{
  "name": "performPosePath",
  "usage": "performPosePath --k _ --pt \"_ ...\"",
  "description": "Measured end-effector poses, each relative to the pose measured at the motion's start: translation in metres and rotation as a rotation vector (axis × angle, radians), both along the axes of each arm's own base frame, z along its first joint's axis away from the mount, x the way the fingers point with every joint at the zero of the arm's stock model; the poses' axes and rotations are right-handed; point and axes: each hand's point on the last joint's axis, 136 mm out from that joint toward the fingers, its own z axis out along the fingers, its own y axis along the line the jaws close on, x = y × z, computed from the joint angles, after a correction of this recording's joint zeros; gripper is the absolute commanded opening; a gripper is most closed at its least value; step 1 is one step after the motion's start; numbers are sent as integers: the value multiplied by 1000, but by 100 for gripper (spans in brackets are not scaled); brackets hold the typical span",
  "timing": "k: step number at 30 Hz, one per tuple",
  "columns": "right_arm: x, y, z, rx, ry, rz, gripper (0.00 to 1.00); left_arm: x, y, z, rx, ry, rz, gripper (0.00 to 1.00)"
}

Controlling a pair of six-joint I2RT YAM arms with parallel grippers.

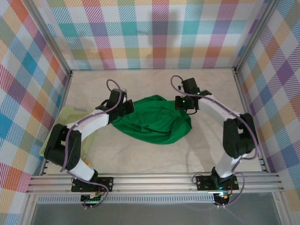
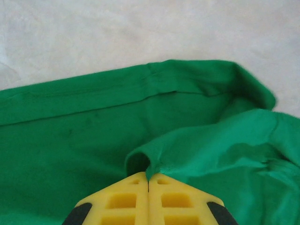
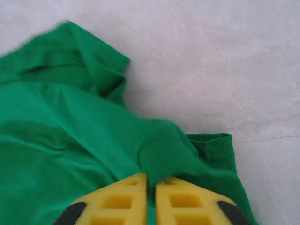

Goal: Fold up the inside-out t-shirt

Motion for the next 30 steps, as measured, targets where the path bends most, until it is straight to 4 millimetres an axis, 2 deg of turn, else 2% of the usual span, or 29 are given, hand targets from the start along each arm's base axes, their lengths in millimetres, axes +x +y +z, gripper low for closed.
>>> performPosePath --k 3,7,12,19,25,30 --pt "2 -7 -12 -9 31 -13 42 8 8 -15 11 44 28 0" --pt "5 -5 -1 40 0 -6 50 13 16 -24 7 73 50 0" --pt "-4 3 9 115 -15 30 52 13 16 -26 -10 83 46 0" --pt "-2 8 -8 153 30 38 53 12 14 -32 -41 112 38 0" --pt "-3 8 -27 150 79 25 56 15 12 -33 -75 114 34 9" --pt "-5 11 -27 168 90 28 43 17 8 -34 -100 112 24 26"
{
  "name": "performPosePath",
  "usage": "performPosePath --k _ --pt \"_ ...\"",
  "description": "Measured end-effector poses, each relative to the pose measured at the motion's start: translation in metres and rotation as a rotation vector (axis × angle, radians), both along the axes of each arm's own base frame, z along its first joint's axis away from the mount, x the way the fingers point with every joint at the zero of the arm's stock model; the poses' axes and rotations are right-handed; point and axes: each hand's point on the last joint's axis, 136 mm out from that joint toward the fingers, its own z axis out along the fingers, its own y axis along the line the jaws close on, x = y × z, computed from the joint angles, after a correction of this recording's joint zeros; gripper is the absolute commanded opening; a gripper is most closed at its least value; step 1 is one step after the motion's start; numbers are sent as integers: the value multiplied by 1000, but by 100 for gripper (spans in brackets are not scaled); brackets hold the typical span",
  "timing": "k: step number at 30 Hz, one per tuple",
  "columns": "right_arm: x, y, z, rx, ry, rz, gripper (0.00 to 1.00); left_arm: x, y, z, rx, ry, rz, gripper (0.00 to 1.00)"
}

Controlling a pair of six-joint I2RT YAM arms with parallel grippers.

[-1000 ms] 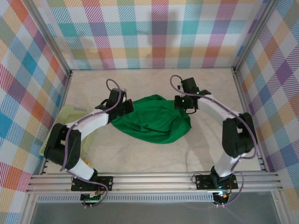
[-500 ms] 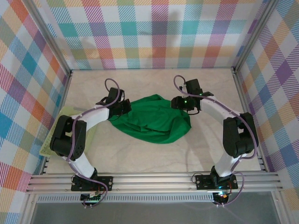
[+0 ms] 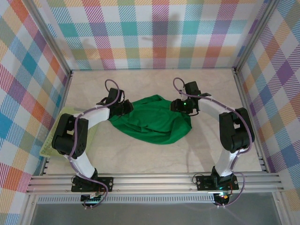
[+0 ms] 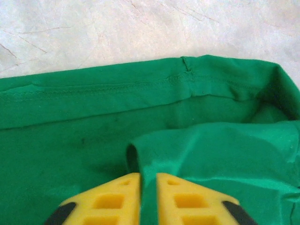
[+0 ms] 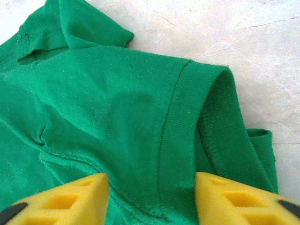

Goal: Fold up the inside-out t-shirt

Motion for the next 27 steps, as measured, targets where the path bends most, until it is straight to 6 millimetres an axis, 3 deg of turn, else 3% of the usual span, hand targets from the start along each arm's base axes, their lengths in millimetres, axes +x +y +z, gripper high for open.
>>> performPosePath --k 3,9,17,18,20,21,25,27 --pt "0 0 0 6 4 -9 35 -1 0 -2 -17 -3 2 40" --pt "-6 -14 -4 9 27 -50 22 -12 15 -23 -16 42 39 51" --pt "-5 -16 -2 13 21 -59 16 -8 19 -25 -27 39 59 45" --pt "-5 -16 -1 13 18 -59 18 -7 18 -25 -29 40 60 45" --pt "-5 -18 2 3 10 -65 40 -8 18 -25 -31 41 58 45" --pt "-5 -21 4 -8 1 -70 46 -8 18 -25 -30 41 58 45" --pt "-4 -28 20 -77 -67 -71 55 -10 26 -18 -9 17 90 51" --pt "-3 -20 36 -106 -126 -30 56 -20 36 -5 13 -15 123 52"
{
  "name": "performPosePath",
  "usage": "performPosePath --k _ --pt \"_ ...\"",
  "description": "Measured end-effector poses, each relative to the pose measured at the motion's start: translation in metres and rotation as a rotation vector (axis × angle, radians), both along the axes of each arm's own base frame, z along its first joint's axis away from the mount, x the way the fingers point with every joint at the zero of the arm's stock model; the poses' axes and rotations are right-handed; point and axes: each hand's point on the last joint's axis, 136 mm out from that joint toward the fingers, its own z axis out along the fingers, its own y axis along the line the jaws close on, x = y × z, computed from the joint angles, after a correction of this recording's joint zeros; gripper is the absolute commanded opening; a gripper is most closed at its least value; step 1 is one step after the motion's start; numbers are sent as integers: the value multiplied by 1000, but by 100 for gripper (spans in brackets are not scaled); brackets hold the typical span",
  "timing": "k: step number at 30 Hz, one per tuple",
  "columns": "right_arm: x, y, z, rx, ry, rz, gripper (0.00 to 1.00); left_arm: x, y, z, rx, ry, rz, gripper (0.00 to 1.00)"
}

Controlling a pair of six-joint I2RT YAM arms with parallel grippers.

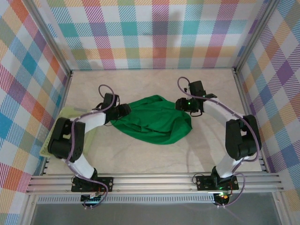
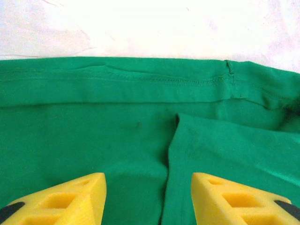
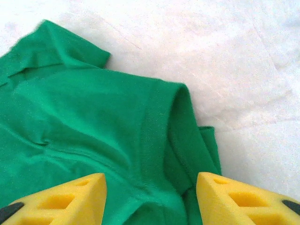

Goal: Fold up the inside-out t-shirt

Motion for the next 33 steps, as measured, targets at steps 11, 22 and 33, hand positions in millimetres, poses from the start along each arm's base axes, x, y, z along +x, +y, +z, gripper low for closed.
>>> performPosePath --k 11,22,33 --pt "13 157 57 59 -227 513 56 -39 43 119 30 -303 154 61" --pt "32 235 -15 10 -146 755 50 -87 82 157 88 -429 274 69" --pt "19 252 -56 -36 -73 834 44 -96 91 146 144 -393 285 71"
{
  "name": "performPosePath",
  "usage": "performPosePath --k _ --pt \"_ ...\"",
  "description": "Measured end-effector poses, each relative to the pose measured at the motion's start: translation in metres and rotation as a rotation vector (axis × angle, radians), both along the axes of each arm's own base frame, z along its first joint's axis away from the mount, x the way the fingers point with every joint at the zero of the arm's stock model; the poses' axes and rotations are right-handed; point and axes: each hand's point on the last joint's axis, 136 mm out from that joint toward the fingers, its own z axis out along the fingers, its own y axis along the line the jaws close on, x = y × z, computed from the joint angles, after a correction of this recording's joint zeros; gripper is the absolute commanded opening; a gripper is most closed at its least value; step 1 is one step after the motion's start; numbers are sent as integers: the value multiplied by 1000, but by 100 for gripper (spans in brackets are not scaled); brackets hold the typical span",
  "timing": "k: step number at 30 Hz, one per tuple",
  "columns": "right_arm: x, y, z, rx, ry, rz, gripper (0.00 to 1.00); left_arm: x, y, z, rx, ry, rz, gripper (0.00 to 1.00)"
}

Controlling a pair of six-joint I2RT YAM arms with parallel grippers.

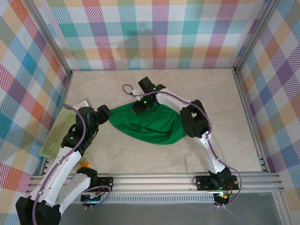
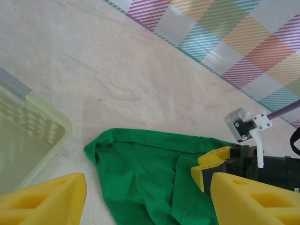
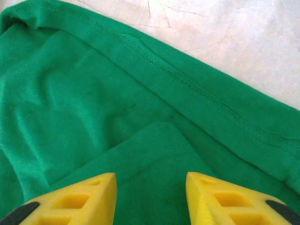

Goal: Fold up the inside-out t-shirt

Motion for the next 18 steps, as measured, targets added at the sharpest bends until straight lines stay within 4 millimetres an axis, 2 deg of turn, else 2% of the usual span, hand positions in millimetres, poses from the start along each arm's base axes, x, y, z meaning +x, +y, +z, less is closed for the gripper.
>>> performPosePath --k 9,14,16,18 --pt "4 8 -13 -60 -40 4 44 0 1 -1 3 1 4 72" --pt "5 3 -25 -110 -54 1 51 0 1 -1 3 1 4 73" --pt "7 3 -26 -121 -66 -1 48 0 1 -1 3 1 4 73" --pt "8 2 -26 -131 -80 -4 41 0 1 -1 3 2 4 73"
